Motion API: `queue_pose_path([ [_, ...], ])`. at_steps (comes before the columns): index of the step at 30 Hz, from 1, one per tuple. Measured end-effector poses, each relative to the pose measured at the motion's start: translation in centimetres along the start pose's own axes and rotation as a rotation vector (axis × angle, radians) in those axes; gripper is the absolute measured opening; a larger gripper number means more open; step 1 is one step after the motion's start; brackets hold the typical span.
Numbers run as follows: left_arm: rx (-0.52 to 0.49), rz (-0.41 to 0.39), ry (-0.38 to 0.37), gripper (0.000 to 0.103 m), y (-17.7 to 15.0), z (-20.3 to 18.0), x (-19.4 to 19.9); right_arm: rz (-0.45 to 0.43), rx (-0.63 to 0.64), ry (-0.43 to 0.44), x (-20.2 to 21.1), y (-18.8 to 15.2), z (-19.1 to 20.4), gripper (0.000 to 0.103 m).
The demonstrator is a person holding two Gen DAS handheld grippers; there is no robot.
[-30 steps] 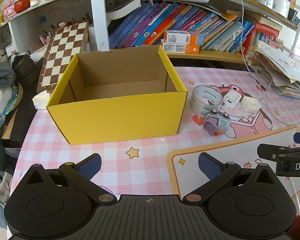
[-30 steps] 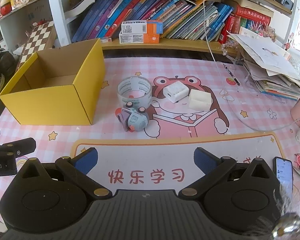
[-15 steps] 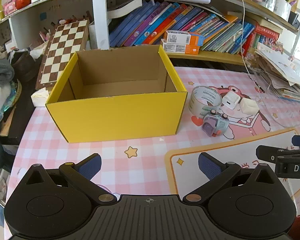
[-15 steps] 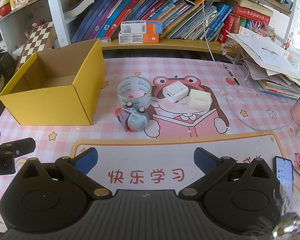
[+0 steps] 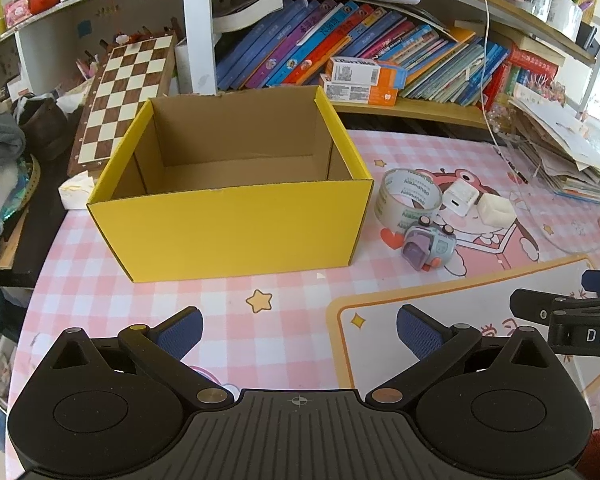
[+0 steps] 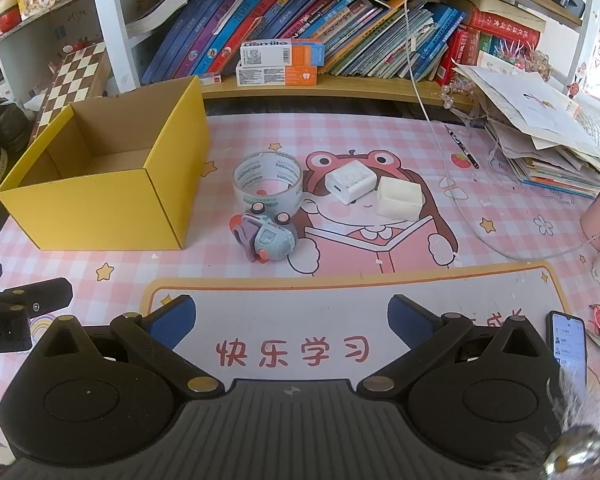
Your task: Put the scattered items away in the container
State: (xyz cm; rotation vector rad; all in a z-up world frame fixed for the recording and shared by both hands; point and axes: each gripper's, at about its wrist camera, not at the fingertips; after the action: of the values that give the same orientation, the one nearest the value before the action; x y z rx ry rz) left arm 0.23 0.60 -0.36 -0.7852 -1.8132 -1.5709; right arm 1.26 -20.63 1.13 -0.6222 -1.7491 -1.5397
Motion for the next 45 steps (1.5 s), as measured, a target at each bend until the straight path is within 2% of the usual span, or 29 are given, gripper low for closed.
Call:
queue_pose_path([
  [15,-0.004,0.021,-0.010,0.103,0.1,-0.2,-0.5,0.010,0.000,0.002,-0.4,0.1,-0.1,0.103],
  [28,-0.015,0.006,-0.036,0.103,0.2,-0.5,-0.4,0.018,0.001,0.003,-0.7,0.1,-0.1,0.103],
  [45,-0.017,0.018,-0.025,0.103,0.4,-0.6,-0.7,0.030,0.002,0.010,-1.1,0.3,0.0,0.103],
])
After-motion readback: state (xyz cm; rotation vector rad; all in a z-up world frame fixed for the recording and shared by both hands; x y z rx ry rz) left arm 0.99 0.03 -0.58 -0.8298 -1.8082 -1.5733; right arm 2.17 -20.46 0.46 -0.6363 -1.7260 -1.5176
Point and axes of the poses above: each gripper's, at about its wrist camera, not at the fingertips, and x roughly against the way its jaws point, z to its left, y to its top, and after that the axes turned 5 degrees about x, right-handed
